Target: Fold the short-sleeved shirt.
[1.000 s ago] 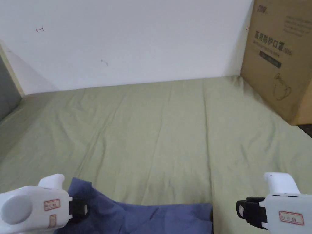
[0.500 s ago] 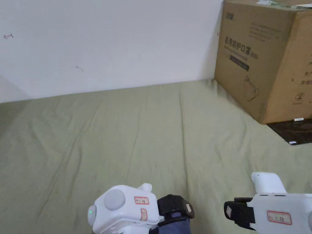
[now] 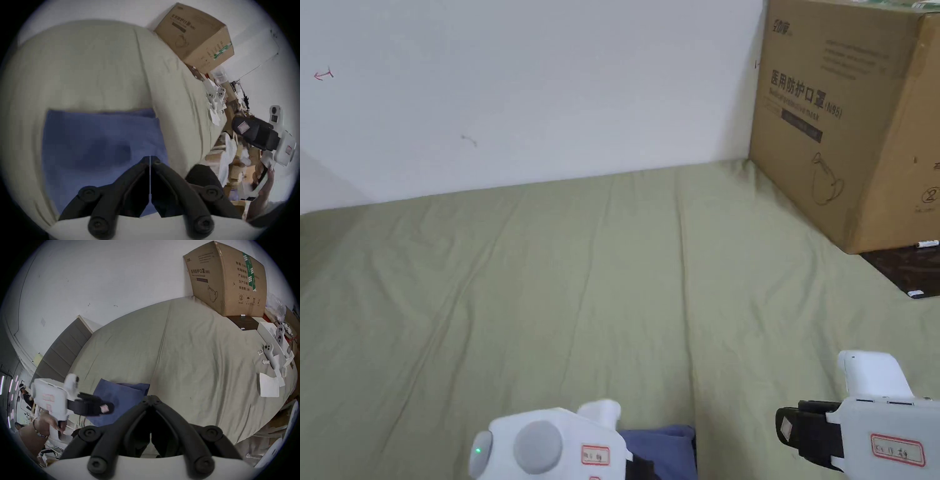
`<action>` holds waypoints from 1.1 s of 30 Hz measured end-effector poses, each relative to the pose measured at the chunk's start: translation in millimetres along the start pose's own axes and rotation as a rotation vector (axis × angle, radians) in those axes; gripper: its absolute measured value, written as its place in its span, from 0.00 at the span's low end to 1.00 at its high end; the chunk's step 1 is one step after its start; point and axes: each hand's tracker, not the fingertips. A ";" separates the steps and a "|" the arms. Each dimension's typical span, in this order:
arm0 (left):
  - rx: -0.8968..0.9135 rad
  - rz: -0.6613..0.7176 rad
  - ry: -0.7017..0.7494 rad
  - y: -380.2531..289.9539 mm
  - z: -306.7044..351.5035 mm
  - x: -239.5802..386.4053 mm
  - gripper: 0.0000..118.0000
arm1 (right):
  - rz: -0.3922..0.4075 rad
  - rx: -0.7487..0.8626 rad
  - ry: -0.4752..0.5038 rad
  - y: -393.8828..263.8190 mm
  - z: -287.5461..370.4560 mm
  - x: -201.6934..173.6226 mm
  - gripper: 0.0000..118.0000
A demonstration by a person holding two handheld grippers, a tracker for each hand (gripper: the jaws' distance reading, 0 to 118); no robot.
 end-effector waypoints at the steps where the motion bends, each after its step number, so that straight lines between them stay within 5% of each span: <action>1: -0.027 0.009 -0.016 -1.9 -13.3 0.9 0.01 | 0.004 -0.002 -0.004 -0.9 1.6 0.8 0.00; 4: -0.057 0.024 0.018 -14.8 -58.1 3.7 0.00 | 0.009 -0.010 -0.027 -3.3 7.0 4.4 0.00; 9: -0.023 0.238 -0.188 -22.0 -82.1 -3.3 0.00 | -0.001 -0.007 -0.034 -5.8 15.7 9.2 0.00; 14: 0.106 0.050 -0.141 -24.8 -38.0 20.0 0.00 | -0.021 -0.004 -0.034 -6.5 17.2 11.9 0.00; 19: 0.367 0.005 -0.195 -26.9 59.4 12.5 0.00 | -0.016 0.026 -0.037 -2.6 21.8 8.0 0.00; 25: 0.541 0.047 -0.062 -63.9 139.6 -29.8 0.00 | 0.007 -0.020 0.148 -1.1 -8.1 -14.9 0.00; 28: 0.555 0.109 -0.024 -81.4 151.9 -52.9 0.00 | -0.069 -0.168 0.302 -5.5 -53.6 -27.3 0.00; 33: 0.521 0.248 -0.096 -94.1 151.0 -93.0 0.01 | -0.082 -0.375 0.271 -23.0 -126.8 -31.7 0.00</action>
